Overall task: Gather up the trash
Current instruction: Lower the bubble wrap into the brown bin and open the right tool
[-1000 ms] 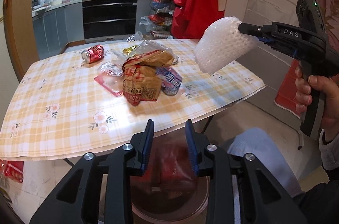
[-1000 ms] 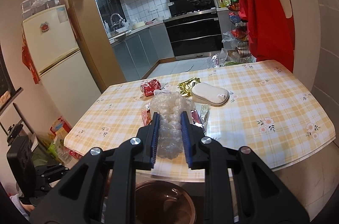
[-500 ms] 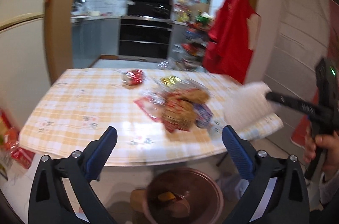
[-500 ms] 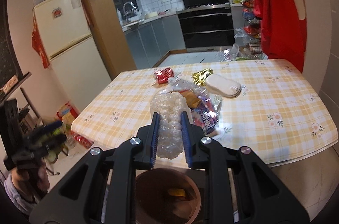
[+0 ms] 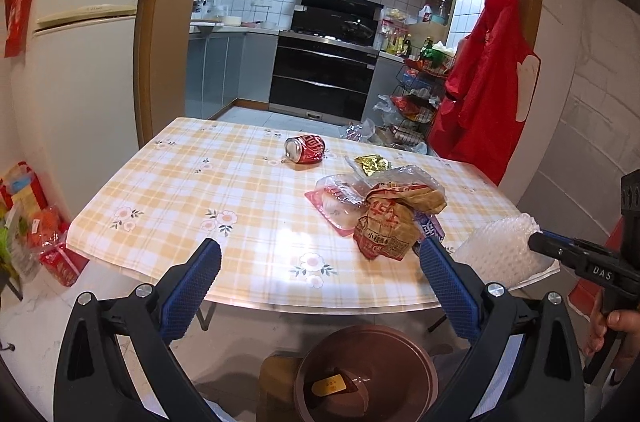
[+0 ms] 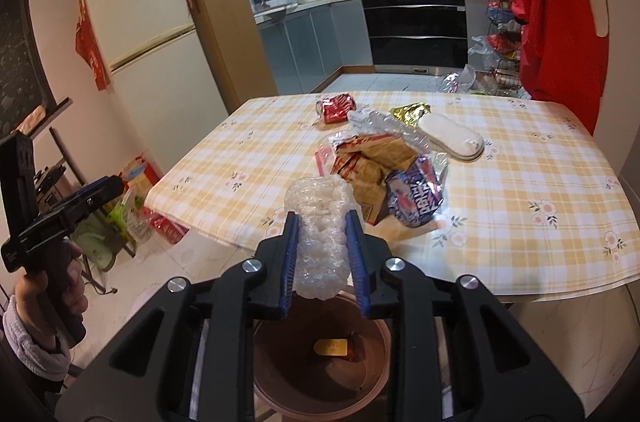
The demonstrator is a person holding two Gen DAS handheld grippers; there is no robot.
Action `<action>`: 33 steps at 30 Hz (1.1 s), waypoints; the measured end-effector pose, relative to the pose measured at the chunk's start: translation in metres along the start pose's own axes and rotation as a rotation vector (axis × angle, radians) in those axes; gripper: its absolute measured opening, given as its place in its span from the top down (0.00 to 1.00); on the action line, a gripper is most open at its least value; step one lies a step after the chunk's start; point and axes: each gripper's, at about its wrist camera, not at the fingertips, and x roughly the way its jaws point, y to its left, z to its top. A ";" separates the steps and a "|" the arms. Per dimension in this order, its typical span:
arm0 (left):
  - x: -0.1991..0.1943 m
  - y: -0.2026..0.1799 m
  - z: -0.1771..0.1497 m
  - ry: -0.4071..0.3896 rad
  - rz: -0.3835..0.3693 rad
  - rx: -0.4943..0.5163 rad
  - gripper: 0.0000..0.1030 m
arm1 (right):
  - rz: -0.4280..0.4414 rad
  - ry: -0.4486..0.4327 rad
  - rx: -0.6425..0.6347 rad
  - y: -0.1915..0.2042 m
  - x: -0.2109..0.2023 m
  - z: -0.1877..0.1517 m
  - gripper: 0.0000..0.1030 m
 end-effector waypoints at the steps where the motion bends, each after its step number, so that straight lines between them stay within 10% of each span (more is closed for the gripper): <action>1: 0.000 -0.001 0.000 0.002 0.001 -0.001 0.06 | 0.004 0.005 -0.002 0.001 0.001 0.000 0.70; 19: 0.011 -0.001 -0.008 0.036 0.000 -0.004 0.06 | -0.070 -0.025 0.006 -0.007 0.000 0.002 0.06; 33: 0.047 0.006 -0.014 0.101 0.034 -0.012 0.06 | -0.234 -0.036 -0.056 -0.049 0.025 0.019 0.06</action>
